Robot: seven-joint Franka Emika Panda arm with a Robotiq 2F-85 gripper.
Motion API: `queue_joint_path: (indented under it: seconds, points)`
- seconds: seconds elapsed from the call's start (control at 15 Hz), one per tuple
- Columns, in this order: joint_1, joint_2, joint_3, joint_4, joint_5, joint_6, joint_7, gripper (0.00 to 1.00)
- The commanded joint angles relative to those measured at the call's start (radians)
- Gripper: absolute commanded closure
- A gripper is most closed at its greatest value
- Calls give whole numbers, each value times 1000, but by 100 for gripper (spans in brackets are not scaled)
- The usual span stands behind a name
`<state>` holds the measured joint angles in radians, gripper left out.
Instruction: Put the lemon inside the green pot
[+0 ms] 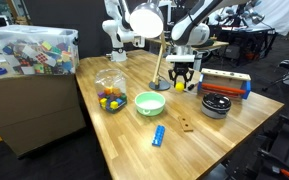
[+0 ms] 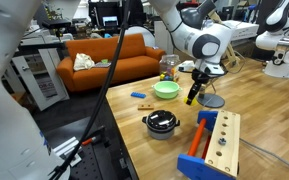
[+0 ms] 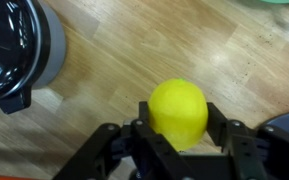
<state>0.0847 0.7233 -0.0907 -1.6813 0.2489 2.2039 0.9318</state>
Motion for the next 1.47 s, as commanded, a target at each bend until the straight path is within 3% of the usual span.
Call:
queue_joint_path:
  seconds: [0.0, 0.73, 1.4]
  points:
    - [15, -76, 2, -106, -38, 55, -13, 68]
    - [96, -185, 45, -209, -127, 168, -38, 68]
    - [172, -187, 77, -202, -224, 224, -96, 68]
